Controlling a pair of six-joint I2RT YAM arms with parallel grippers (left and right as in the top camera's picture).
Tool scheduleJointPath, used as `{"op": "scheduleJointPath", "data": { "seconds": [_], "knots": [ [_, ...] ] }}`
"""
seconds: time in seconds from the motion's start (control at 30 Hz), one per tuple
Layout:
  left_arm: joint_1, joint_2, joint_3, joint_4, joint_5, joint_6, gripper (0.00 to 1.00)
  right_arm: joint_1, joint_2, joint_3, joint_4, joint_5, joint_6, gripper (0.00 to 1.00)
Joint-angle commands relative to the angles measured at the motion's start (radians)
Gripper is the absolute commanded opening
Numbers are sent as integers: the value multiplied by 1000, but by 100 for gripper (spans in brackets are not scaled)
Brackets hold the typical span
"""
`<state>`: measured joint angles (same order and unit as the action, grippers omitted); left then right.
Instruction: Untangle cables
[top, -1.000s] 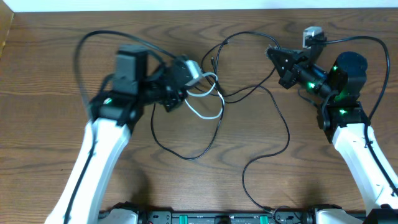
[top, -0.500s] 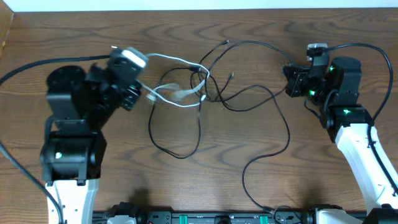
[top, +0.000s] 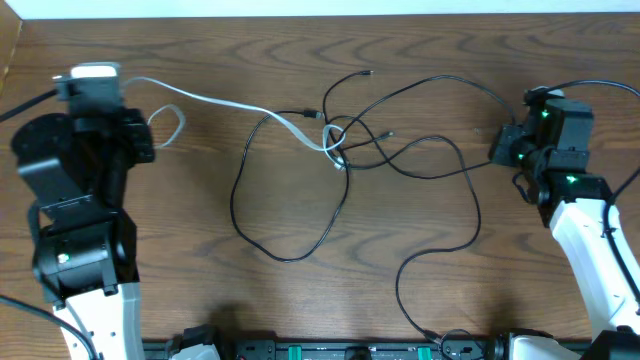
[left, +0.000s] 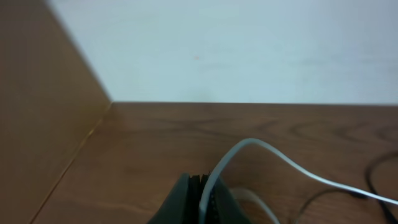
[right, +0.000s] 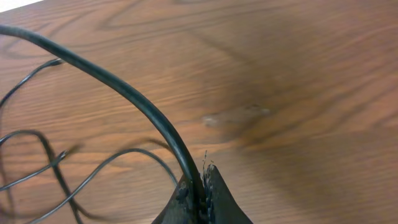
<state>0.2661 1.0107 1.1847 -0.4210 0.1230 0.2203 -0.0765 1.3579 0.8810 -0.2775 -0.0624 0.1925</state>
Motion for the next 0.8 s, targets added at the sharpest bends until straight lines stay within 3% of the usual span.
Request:
{"op": "scheduleJointPath", "data": {
  "seconds": [0.0,0.33,0.77],
  "knots": [
    [67,6,11,4,-20,-89,8,-34,-16,3,-11,37,-18,1],
    [276,53,11,39,-19,-253,8,-95,-16,3,-47,37,-18,1],
    [457,154,11,39,-20,-312,8,-168,-16,3,-75,38,-18,1]
  ]
}}
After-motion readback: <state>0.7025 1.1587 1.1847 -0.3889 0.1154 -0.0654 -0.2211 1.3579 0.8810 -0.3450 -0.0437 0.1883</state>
